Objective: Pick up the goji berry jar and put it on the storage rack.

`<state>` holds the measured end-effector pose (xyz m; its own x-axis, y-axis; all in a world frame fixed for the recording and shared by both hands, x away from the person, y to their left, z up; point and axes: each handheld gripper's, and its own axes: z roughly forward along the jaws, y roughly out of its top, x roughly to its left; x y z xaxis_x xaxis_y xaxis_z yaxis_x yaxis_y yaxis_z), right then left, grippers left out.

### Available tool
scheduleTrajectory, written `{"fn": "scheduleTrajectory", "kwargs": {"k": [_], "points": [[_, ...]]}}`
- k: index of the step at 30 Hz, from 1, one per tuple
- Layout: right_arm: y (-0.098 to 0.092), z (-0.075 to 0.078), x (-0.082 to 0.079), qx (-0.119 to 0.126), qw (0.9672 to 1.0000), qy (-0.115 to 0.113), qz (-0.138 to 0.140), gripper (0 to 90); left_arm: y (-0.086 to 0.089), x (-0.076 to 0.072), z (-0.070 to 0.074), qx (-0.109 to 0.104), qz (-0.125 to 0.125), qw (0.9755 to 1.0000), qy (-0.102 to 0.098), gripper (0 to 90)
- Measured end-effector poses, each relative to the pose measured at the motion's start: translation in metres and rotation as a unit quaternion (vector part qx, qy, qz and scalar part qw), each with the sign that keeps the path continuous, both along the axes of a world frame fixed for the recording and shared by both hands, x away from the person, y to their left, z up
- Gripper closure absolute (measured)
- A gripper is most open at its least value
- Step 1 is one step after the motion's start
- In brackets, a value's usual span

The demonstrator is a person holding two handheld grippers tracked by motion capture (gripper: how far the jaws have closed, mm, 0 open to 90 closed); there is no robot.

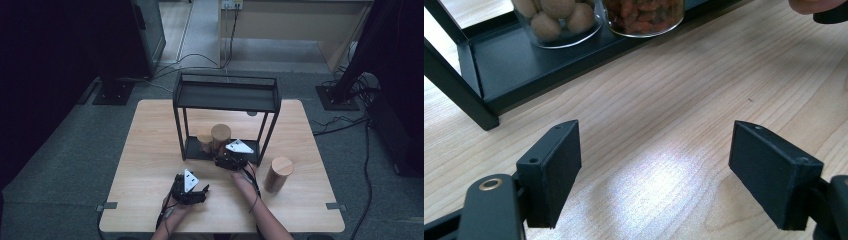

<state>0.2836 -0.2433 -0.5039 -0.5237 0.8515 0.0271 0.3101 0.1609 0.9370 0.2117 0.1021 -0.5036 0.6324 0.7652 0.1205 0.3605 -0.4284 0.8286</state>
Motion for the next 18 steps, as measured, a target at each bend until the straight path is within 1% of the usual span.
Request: {"fn": "scheduleTrajectory", "kwargs": {"k": [18], "points": [[0.0067, 0.0001, 0.01, -0.002, 1.0, 0.0, 0.003, 24.8, 0.0004, -0.0001, 0.0001, 0.0, -0.001, 1.0, 0.0, 21.0]]}}
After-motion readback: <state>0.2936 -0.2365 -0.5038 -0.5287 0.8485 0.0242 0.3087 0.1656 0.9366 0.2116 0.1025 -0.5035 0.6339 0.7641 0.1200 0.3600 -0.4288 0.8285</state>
